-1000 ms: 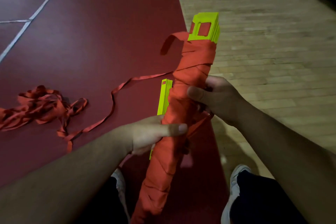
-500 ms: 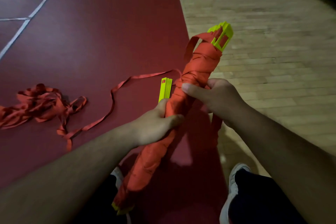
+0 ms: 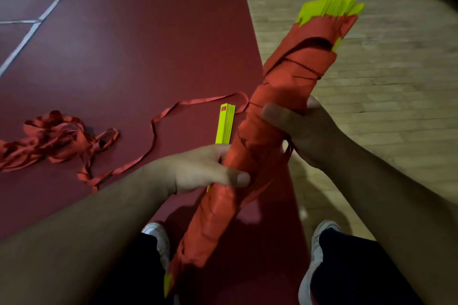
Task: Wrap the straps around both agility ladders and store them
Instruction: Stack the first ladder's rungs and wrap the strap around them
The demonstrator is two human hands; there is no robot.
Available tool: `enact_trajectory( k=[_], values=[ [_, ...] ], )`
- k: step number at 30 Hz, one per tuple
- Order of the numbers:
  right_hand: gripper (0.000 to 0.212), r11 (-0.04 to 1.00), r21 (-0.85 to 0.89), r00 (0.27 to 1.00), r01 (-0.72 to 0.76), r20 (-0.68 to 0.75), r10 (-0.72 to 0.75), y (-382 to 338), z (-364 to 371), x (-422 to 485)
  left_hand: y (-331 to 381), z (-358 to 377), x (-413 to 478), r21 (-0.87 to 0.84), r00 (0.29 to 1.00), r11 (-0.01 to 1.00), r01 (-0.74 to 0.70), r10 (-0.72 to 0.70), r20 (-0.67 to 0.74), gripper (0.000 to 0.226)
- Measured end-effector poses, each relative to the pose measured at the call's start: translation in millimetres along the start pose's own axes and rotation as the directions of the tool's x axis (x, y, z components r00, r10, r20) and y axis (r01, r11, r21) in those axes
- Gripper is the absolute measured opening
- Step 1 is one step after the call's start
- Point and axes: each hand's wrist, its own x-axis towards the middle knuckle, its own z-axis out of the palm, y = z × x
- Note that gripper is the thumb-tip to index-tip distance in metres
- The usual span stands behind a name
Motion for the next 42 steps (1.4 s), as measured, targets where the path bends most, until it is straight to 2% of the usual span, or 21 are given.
enact_trajectory(
  k=[3, 5, 8, 12, 15, 17, 19, 23, 25, 26, 27, 28, 29, 31, 32, 33, 34, 36, 38, 40, 42],
  values=[
    [0.036, 0.99, -0.138, 1.0, -0.01, -0.012, 0.008, -2, -8, 3, -6, 2, 0, -0.078, 0.999, 0.997, 0.029, -0.032, -0.043, 0.016],
    [0.053, 0.964, -0.258, 0.998, -0.06, 0.001, 0.062, -2, -17, 6, -5, 0, -1, -0.083, 0.99, 0.997, 0.007, -0.018, -0.137, 0.028],
    [0.081, 0.915, -0.381, 0.99, -0.135, -0.025, 0.136, 3, -24, 9, -3, -3, 2, 0.046, 0.952, 0.999, -0.002, 0.016, -0.307, 0.039],
    [0.071, 0.898, -0.403, 0.983, -0.179, -0.034, 0.181, 9, -20, 10, -2, -9, 6, 0.389, 0.899, 0.917, 0.086, 0.097, -0.428, 0.051],
    [0.074, 0.887, -0.386, 0.967, -0.254, -0.115, 0.227, 17, -15, 11, 0, -4, 7, 0.531, 0.861, 0.82, 0.212, 0.101, -0.498, 0.031],
    [0.067, 0.909, -0.332, 0.966, -0.252, -0.146, 0.215, 18, -16, 12, 3, -3, 5, 0.498, 0.882, 0.846, 0.192, 0.074, -0.465, 0.03],
    [0.067, 0.951, -0.227, 0.975, -0.21, -0.116, 0.187, 17, -17, 15, 9, 2, 1, 0.348, 0.92, 0.933, 0.096, 0.05, -0.389, 0.042],
    [0.068, 0.991, -0.072, 0.993, -0.116, -0.005, 0.116, 13, -17, 16, 5, 3, 4, -0.021, 0.984, 1.0, 0.002, -0.006, -0.176, 0.027],
    [0.065, 0.997, -0.029, 0.997, -0.07, 0.034, 0.071, 12, -19, 16, 10, 13, -7, -0.155, 0.999, 0.988, -0.006, -0.002, -0.048, 0.044],
    [0.065, 0.999, -0.013, 0.997, -0.047, 0.057, 0.047, 10, -21, 15, 21, 16, -4, -0.183, 0.997, 0.98, -0.081, 0.08, -0.012, 0.053],
    [0.064, 0.999, -0.016, 0.997, -0.03, 0.075, 0.031, 9, -24, 14, 42, 25, 4, -0.202, 0.993, 0.972, -0.116, 0.112, -0.033, 0.057],
    [0.061, 0.999, -0.039, 0.996, -0.02, 0.081, 0.023, 8, -24, 12, 49, 17, -14, -0.113, 0.973, 0.969, -0.22, 0.21, -0.096, 0.059],
    [0.058, 0.996, -0.084, 0.998, -0.014, 0.067, 0.02, 8, -24, 11, 71, 18, 13, 0.018, 0.896, 0.939, -0.343, 0.333, -0.294, 0.056],
    [0.061, 0.963, -0.266, 0.999, -0.052, -0.005, 0.053, 8, -23, 9, 86, -11, 89, 0.412, 0.896, 0.894, -0.175, 0.318, -0.309, 0.058],
    [0.063, 0.925, -0.368, 0.996, -0.092, -0.043, 0.082, 10, -22, 9, 67, -26, 97, 0.452, 0.898, 0.883, -0.124, 0.294, -0.327, 0.065],
    [0.062, 0.882, -0.456, 0.993, -0.116, -0.062, 0.099, 11, -21, 9, 38, -31, 82, 0.411, 0.887, 0.908, -0.081, 0.253, -0.385, 0.071],
    [0.064, 0.84, -0.529, 0.993, -0.12, -0.067, 0.099, 10, -18, 9, 13, -25, 51, 0.385, 0.903, 0.922, 0.043, 0.129, -0.41, 0.07],
    [0.074, 0.779, -0.618, 0.994, -0.105, -0.058, 0.088, 8, -10, 8, -3, -9, 17, 0.173, 0.867, 0.973, 0.152, -0.047, -0.496, 0.056],
    [0.08, 0.747, -0.649, 0.989, -0.146, -0.079, 0.125, 6, -1, 5, -22, -7, 9, 0.255, 0.868, 0.947, 0.194, -0.044, -0.495, 0.063],
    [0.072, 0.753, -0.625, 0.978, -0.206, -0.129, 0.161, 10, 2, 4, -8, -2, 15, 0.271, 0.909, 0.949, 0.162, -0.037, -0.414, 0.065],
    [0.061, 0.797, -0.556, 0.97, -0.236, -0.18, 0.161, 12, 2, 4, 3, 0, 12, 0.271, 0.926, 0.953, 0.137, -0.026, -0.376, 0.056]
  ],
)
